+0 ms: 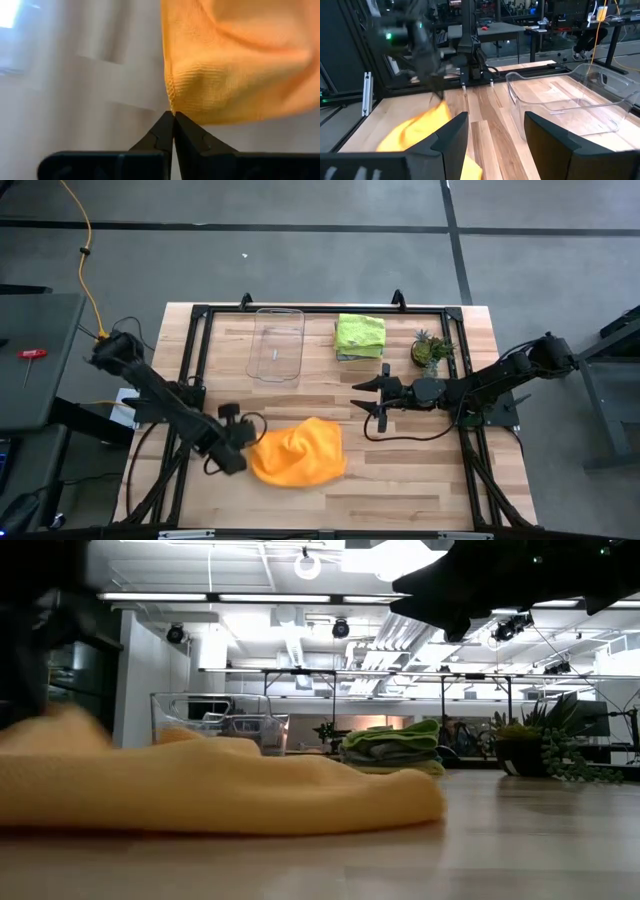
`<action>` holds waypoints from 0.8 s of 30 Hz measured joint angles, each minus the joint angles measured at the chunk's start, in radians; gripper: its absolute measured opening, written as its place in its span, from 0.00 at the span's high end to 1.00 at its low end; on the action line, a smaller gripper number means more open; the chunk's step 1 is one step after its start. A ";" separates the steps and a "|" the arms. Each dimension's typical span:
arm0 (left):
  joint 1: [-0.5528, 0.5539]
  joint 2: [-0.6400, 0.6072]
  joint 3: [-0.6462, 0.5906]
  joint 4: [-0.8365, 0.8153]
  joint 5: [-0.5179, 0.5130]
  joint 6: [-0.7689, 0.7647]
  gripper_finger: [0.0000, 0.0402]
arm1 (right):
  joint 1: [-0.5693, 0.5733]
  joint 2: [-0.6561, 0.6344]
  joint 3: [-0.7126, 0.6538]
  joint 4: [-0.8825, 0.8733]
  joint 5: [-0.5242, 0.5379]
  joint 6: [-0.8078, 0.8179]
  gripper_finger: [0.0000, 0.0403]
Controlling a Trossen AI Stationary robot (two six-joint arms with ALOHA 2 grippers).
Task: Fold microfiber towels
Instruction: Fold the orange microfiber cloth
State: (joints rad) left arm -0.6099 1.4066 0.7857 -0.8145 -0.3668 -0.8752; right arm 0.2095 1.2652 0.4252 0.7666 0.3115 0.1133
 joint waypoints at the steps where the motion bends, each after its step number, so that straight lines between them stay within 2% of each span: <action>1: 0.026 -0.016 0.029 -0.056 -0.027 0.037 1.00 | 0.000 0.000 0.000 0.001 0.000 -0.001 0.54; 5: 0.153 -0.067 0.159 -0.164 -0.148 0.218 1.00 | 0.000 0.000 0.000 0.001 0.004 -0.009 0.54; 9: 0.266 -0.072 0.300 -0.150 -0.229 0.420 1.00 | 0.000 0.000 0.000 0.000 0.009 -0.009 0.54; 11: 0.279 -0.061 0.356 -0.117 -0.257 0.497 1.00 | 0.000 0.000 0.000 -0.014 0.010 -0.009 0.54; 14: 0.229 -0.050 0.376 -0.026 -0.266 0.590 1.00 | 0.000 0.000 0.000 -0.030 0.011 -0.009 0.54; 17: 0.134 -0.032 0.357 0.016 -0.276 0.604 1.00 | 0.000 0.000 0.000 -0.049 0.011 -0.009 0.54; 21: 0.004 0.041 0.289 -0.003 -0.325 0.451 1.00 | 0.000 0.000 0.000 -0.050 0.011 -0.003 0.54; 24: -0.094 0.117 0.225 0.049 -0.358 0.309 1.00 | 0.000 0.000 0.000 -0.040 0.011 0.010 0.54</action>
State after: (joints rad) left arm -0.7041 1.5237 1.0111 -0.7657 -0.7251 -0.5663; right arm 0.2096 1.2652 0.4248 0.7263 0.3225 0.1237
